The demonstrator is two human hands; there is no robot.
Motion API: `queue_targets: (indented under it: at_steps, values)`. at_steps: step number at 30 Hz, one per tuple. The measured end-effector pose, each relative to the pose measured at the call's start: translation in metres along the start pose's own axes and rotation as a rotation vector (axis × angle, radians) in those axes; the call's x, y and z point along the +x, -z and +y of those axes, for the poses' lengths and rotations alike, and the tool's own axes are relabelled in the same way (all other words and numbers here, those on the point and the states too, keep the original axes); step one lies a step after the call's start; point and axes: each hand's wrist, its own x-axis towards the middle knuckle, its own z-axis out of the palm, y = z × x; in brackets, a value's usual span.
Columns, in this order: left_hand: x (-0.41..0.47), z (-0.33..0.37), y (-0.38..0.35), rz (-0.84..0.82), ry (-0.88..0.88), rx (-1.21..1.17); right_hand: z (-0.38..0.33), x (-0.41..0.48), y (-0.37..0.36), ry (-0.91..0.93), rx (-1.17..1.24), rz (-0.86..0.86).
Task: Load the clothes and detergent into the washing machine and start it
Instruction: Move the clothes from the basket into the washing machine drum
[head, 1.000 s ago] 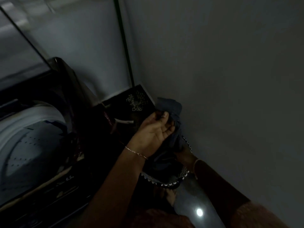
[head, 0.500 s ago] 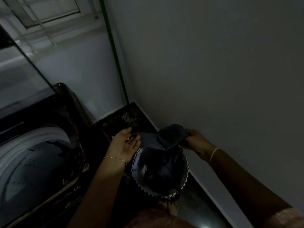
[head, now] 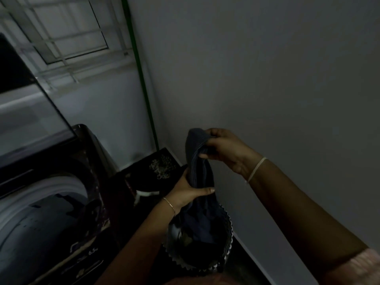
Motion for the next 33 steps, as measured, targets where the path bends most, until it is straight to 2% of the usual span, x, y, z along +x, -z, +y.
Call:
queue_targets:
  at_steps: [4,8,13,16,18,20,23,24,29,33]
  values:
    - [0.010,-0.006,0.003,0.080,0.064,0.016,-0.026,0.000,-0.002,0.058,0.105,-0.025]
    - [0.012,0.007,0.007,0.251,0.125,-0.142,-0.029,0.004,0.006,0.083,0.235,-0.012]
    - [0.009,0.026,0.025,0.371,0.066,-0.306,-0.001,0.011,0.027,0.065,0.479,0.141]
    - [0.005,0.042,0.031,0.384,0.019,-0.407,0.028,0.010,0.042,-0.007,0.305,0.291]
    - [0.005,0.054,0.029,0.368,-0.012,-0.450,0.048,0.007,0.046,-0.027,0.281,0.319]
    - [0.005,0.067,0.023,0.359,-0.048,-0.486,0.067,0.002,0.044,0.031,0.255,0.281]
    - [0.006,0.085,0.013,0.363,-0.095,-0.512,0.078,-0.005,0.036,0.241,-0.186,0.202]
    - [0.006,0.092,0.009,0.362,-0.117,-0.519,0.078,-0.008,0.033,0.281,-0.260,0.166]
    - [-0.001,0.133,-0.004,0.284,-0.211,-0.613,0.082,-0.013,0.037,0.190,-0.222,-0.073]
    - [-0.008,0.156,-0.012,0.243,-0.294,-0.552,0.087,-0.008,0.040,0.082,-0.273,-0.118]
